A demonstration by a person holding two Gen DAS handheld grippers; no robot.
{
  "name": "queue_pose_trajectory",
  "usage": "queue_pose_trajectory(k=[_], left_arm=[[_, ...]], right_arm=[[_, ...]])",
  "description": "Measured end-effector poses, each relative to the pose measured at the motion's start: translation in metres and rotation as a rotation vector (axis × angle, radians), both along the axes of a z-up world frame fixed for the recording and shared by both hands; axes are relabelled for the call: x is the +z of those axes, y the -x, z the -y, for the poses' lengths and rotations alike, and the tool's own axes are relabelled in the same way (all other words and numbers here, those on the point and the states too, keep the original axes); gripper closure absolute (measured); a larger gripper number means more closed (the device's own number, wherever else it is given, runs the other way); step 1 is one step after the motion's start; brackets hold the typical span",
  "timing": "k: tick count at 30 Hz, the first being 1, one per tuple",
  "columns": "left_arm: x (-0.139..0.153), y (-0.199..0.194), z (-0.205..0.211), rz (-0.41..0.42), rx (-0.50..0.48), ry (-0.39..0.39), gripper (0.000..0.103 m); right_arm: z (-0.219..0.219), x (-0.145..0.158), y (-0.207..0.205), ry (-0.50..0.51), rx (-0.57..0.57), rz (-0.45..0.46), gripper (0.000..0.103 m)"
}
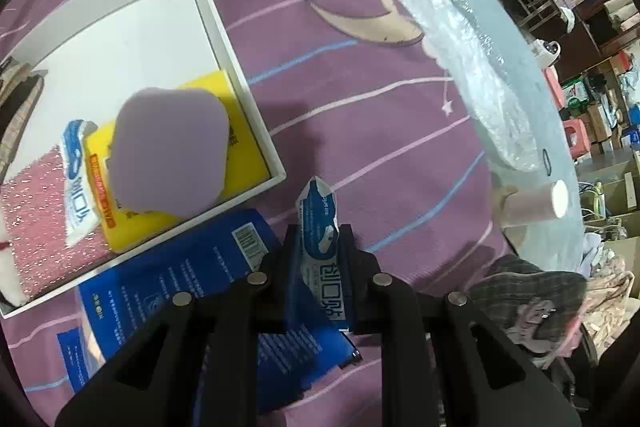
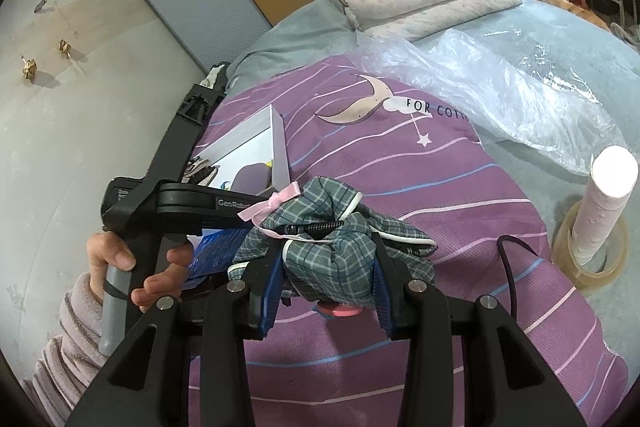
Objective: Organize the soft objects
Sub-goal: 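Lift the green plaid cloth with the right gripper while the left gripper grasps a blue-white tube, then carry the blue-white tube into the tray with the left gripper and release it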
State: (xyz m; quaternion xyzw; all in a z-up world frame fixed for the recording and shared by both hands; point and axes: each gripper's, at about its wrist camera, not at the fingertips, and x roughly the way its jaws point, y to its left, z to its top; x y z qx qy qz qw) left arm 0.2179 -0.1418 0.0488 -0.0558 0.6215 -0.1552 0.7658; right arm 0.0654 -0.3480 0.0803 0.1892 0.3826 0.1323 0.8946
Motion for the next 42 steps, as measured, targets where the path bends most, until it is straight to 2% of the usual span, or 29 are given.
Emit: queue_pose_trajectory(k=[3,6,7,8,18,23,27,29,30,31,33,39,42], left_arm=[[0.008,0.002,0.000,0.023,0.003,-0.005,0.083],[0.019,0.003,-0.006,0.035,0.007,0.022,0.087],[0.023,0.004,-0.007,0.037,0.009,0.031,0.093],[0.026,0.005,-0.010,0.040,0.011,0.041,0.094],[0.053,0.013,-0.045,0.079,0.082,0.067,0.094],[0.057,0.019,-0.062,0.084,0.116,0.089,0.094],[0.045,0.019,-0.062,0.048,0.127,0.104,0.094],[0.036,0.016,-0.061,-0.011,0.140,0.125,0.088],[0.029,0.013,-0.061,-0.046,0.154,0.156,0.079],[0.027,0.012,-0.063,-0.056,0.165,0.178,0.069],[0.022,0.010,-0.065,-0.061,0.204,0.197,0.063],[0.003,0.006,-0.049,-0.091,0.221,0.176,0.063],[-0.005,0.004,-0.043,-0.076,0.237,0.182,0.063]], right_arm=[[-0.005,0.004,0.001,0.009,0.008,0.005,0.065],[-0.012,0.009,0.001,0.016,0.021,0.011,0.065],[-0.014,0.011,0.002,0.020,0.027,0.015,0.065],[-0.018,0.014,0.002,0.026,0.034,0.021,0.065],[-0.047,0.033,-0.004,0.066,0.077,0.047,0.065],[-0.058,0.037,-0.002,0.098,0.090,0.050,0.065],[-0.052,0.037,0.000,0.112,0.069,0.038,0.065],[-0.046,0.036,0.001,0.111,0.054,0.031,0.065],[-0.042,0.036,0.002,0.111,0.045,0.027,0.065],[-0.039,0.036,0.002,0.111,0.042,0.026,0.065],[-0.035,0.036,0.003,0.109,0.035,0.029,0.065],[-0.028,0.033,0.000,0.092,0.029,0.025,0.065],[-0.027,0.030,0.000,0.093,0.031,0.019,0.065]])
